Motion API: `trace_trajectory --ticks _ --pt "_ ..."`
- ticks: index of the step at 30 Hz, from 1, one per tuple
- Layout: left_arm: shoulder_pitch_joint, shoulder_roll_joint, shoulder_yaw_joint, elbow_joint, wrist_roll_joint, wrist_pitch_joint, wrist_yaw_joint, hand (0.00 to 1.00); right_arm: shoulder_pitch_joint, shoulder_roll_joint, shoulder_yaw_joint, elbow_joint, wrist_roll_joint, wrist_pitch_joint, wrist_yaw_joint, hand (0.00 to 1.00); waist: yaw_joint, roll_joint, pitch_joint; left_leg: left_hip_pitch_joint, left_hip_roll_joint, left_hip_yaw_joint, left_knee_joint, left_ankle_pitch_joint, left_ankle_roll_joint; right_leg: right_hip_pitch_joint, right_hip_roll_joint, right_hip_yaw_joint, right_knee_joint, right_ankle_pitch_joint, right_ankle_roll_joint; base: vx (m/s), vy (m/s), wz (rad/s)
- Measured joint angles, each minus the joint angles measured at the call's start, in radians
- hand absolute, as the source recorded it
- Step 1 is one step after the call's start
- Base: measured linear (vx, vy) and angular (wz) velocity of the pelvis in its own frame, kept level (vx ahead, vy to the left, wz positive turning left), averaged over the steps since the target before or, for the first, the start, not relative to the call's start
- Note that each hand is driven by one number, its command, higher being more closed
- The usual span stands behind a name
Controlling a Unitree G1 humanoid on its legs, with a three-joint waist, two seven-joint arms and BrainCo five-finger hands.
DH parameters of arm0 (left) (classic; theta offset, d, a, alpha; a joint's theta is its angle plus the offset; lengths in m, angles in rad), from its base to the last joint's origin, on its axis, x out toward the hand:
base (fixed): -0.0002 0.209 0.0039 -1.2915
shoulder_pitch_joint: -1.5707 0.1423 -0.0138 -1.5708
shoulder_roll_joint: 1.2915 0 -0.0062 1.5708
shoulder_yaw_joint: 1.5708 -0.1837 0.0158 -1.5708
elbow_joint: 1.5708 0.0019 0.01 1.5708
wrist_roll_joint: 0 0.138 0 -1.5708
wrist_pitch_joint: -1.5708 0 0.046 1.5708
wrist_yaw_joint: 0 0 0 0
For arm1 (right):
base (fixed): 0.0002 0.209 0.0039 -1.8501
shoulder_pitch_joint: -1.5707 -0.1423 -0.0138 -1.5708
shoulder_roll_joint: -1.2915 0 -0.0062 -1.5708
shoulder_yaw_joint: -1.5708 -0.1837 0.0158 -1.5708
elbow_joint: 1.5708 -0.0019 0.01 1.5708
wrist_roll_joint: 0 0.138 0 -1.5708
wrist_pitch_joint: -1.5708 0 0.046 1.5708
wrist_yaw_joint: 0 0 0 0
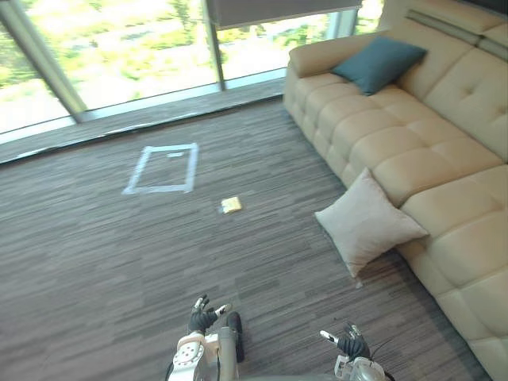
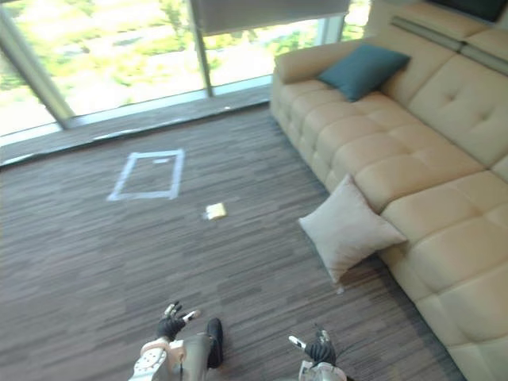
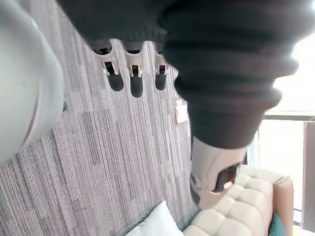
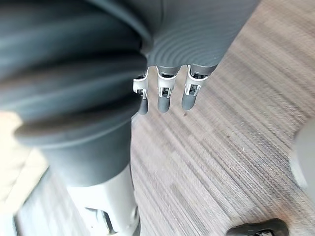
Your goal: Pick up cushions and gather them together orderly.
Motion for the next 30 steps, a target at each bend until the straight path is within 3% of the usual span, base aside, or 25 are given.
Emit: trace_trajectory --ticks 1,2,3,4,6,7,9,12,13,14,15,16,17,19,21,23,25,27,30 --pt "-0.004 0.005 0.000 0.000 -0.001 0.000 0.001 0.00 -0.006 0.000 0.012 0.001 -0.002 0.000 0.003 0.00 0.002 -0.011 0.005 0.029 -0.001 0.026 -0.002 -0.022 0.009 -0.052 -0.008 -0.008 0.119 0.023 0.058 0.51 0.274 -0.94" --pt "-0.014 0.006 -0.002 0.018 -0.001 0.005 0.002 0.00 -0.010 0.000 0.025 -0.001 -0.003 0.000 0.009 0.00 0.000 -0.006 0.010 0.071 0.000 0.044 -0.003 -0.057 0.016 -0.126 -0.030 -0.048 0.269 0.048 0.125 0.46 0.260 -0.94" --pt "-0.018 0.002 -0.017 0.041 -0.001 0.007 0.008 0.00 -0.012 -0.007 0.017 -0.006 -0.004 -0.008 0.010 0.00 -0.003 -0.003 0.017 0.151 0.003 0.078 -0.020 -0.102 0.015 -0.189 -0.076 -0.148 0.405 0.045 0.120 0.47 0.263 -1.06" --pt "-0.024 0.002 -0.036 0.059 -0.001 0.006 0.013 0.00 -0.011 -0.013 0.014 -0.004 -0.003 -0.010 0.010 0.00 -0.003 0.005 0.013 0.226 0.012 0.108 -0.052 -0.139 0.012 -0.243 -0.119 -0.257 0.454 0.030 0.089 0.42 0.245 -0.81" --pt "-0.027 0.003 -0.054 0.085 -0.001 0.005 0.020 0.00 -0.015 -0.019 0.016 -0.002 -0.005 -0.015 0.007 0.00 -0.006 0.009 0.012 0.287 0.021 0.141 -0.098 -0.141 0.000 -0.291 -0.147 -0.356 0.436 0.010 0.057 0.26 0.139 -0.53" --pt "-0.034 0.012 -0.077 0.116 -0.002 0.007 0.020 0.00 -0.033 -0.027 0.017 0.008 -0.013 -0.018 0.006 0.00 -0.012 0.010 0.012 0.333 0.024 0.166 -0.151 -0.132 -0.013 -0.340 -0.157 -0.441 0.355 0.001 0.053 0.31 0.103 -0.47" --pt "-0.041 0.025 -0.093 0.129 -0.002 0.007 0.020 0.00 -0.058 -0.041 0.017 0.041 -0.033 -0.017 0.006 0.00 -0.021 0.015 0.014 0.373 0.032 0.198 -0.203 -0.126 -0.023 -0.401 -0.133 -0.502 0.202 0.012 0.044 0.39 0.059 -0.43" --pt "-0.059 0.039 -0.109 0.172 0.000 0.008 0.021 0.00 -0.101 -0.071 0.019 0.051 -0.035 -0.017 0.007 0.00 -0.043 0.061 0.046 0.454 0.065 0.220 -0.253 -0.124 -0.027 -0.456 -0.040 -0.518 -0.046 0.152 -0.018 0.43 -0.036 -0.25" --pt "-0.057 0.043 -0.110 0.178 0.001 0.008 0.021 0.00 -0.107 -0.079 0.022 0.055 -0.035 -0.017 0.007 0.00 -0.050 0.064 0.053 0.494 0.058 0.224 -0.267 -0.122 -0.037 -0.451 -0.022 -0.542 -0.166 0.280 -0.044 0.47 -0.096 -0.13" --pt "-0.053 0.049 -0.110 0.178 0.001 0.007 0.021 0.00 -0.104 -0.078 0.027 0.063 -0.037 -0.017 0.007 0.00 -0.051 0.047 0.050 0.509 0.038 0.220 -0.272 -0.124 -0.045 -0.444 -0.031 -0.541 -0.215 0.373 -0.074 0.56 -0.148 -0.31" --pt "-0.073 0.040 -0.105 0.200 0.003 0.007 0.021 0.00 -0.136 -0.092 0.019 0.077 -0.034 -0.020 0.009 0.00 -0.052 0.082 0.078 0.565 0.051 0.196 -0.277 -0.141 -0.080 -0.441 -0.017 -0.542 -0.152 0.396 -0.142 0.36 -0.107 -0.31" --pt "-0.076 0.034 -0.106 0.199 0.003 0.006 0.019 0.00 -0.147 -0.095 0.017 0.079 -0.035 -0.020 0.008 0.00 -0.056 0.098 0.083 0.572 0.060 0.188 -0.274 -0.132 -0.095 -0.441 -0.010 -0.540 -0.136 0.375 -0.145 0.39 -0.159 -0.24" --pt "-0.078 0.031 -0.108 0.196 0.011 0.005 0.016 0.00 -0.147 -0.096 0.003 0.077 -0.037 -0.023 0.009 0.00 -0.069 0.096 0.082 0.562 0.060 0.170 -0.223 -0.119 -0.118 -0.442 -0.012 -0.529 -0.124 0.300 -0.128 0.37 -0.208 -0.11" --pt "-0.070 0.020 -0.097 0.192 0.018 0.007 0.017 0.00 -0.145 -0.093 -0.013 0.073 -0.038 -0.025 0.010 0.00 -0.071 0.111 0.086 0.455 0.131 0.133 0.053 -0.106 -0.134 -0.409 0.017 -0.509 -0.121 0.254 -0.113 0.39 -0.248 -0.17" --pt "-0.064 0.002 -0.064 0.154 0.019 0.006 0.017 0.00 -0.135 -0.090 -0.012 0.067 -0.038 -0.014 0.009 0.00 -0.063 0.119 0.092 0.320 0.220 0.069 0.441 -0.114 -0.152 -0.307 0.080 -0.484 -0.183 0.236 -0.137 0.37 -0.172 -0.44" --pt "-0.056 -0.001 -0.059 0.121 0.019 0.002 0.017 0.00 -0.121 -0.086 -0.004 0.067 -0.035 -0.008 0.006 0.00 -0.041 0.101 0.102 0.249 0.234 0.063 0.554 -0.141 -0.149 -0.209 0.112 -0.429 -0.215 0.208 -0.148 0.29 -0.097 -0.81" --pt "-0.057 -0.008 -0.058 0.105 0.018 0.001 0.016 0.00 -0.115 -0.084 -0.007 0.067 -0.032 -0.005 0.005 0.00 -0.039 0.091 0.102 0.197 0.205 0.063 0.482 -0.159 -0.118 -0.164 0.115 -0.396 -0.245 0.203 -0.139 0.26 -0.039 -0.80" --pt "-0.057 -0.019 -0.055 0.082 0.018 -0.001 0.016 0.00 -0.105 -0.081 -0.010 0.062 -0.031 -0.003 0.003 0.00 -0.025 0.090 0.104 0.144 0.142 0.031 0.289 -0.174 -0.097 -0.123 0.115 -0.334 -0.276 0.200 -0.133 0.26 0.015 -0.88" --pt "-0.054 -0.041 -0.035 0.058 0.018 -0.002 0.018 0.00 -0.098 -0.069 -0.007 0.037 -0.032 0.000 -0.004 0.00 -0.011 0.092 0.104 0.093 0.024 -0.157 0.025 -0.152 -0.099 -0.091 0.115 -0.228 -0.275 0.173 -0.090 0.26 0.113 -0.92"
